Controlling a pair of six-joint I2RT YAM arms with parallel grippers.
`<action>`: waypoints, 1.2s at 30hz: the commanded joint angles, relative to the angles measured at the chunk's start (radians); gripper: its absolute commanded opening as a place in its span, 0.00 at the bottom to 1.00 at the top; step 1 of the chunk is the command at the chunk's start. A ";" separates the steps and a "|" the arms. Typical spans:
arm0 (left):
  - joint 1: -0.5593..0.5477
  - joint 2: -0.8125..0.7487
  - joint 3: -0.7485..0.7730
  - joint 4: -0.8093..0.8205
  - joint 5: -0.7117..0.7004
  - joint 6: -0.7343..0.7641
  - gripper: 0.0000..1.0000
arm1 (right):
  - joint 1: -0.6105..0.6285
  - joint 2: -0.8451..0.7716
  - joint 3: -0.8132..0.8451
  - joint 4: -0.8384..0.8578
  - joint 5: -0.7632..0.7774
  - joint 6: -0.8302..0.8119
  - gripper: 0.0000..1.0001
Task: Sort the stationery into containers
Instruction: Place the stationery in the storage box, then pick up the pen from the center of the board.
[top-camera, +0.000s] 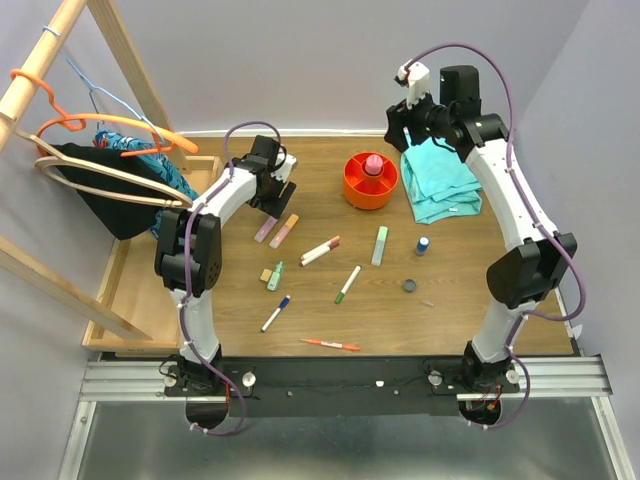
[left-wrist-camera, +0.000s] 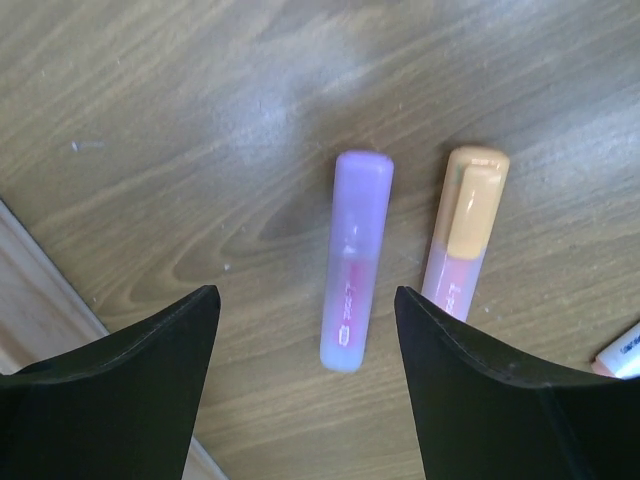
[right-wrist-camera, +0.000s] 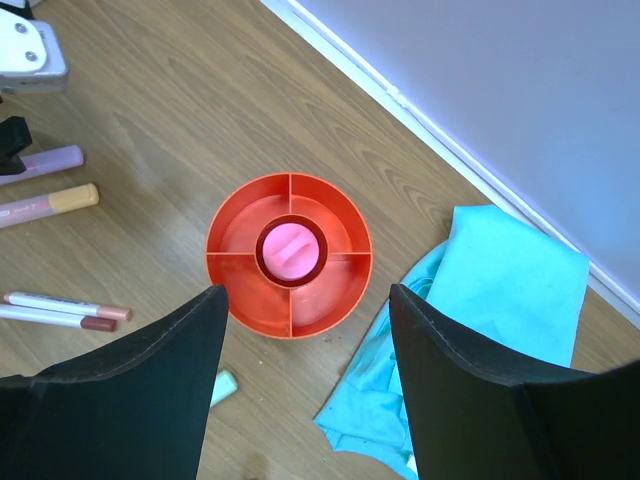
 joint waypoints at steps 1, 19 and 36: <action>-0.007 0.030 0.067 -0.040 0.060 0.018 0.79 | -0.013 -0.086 -0.034 0.017 0.000 -0.017 0.73; -0.004 0.207 0.169 -0.058 0.083 0.022 0.64 | -0.015 -0.130 -0.127 0.069 0.050 0.019 0.73; -0.004 0.100 0.421 -0.092 0.359 -0.045 0.31 | -0.062 -0.110 -0.202 0.112 0.176 0.098 0.71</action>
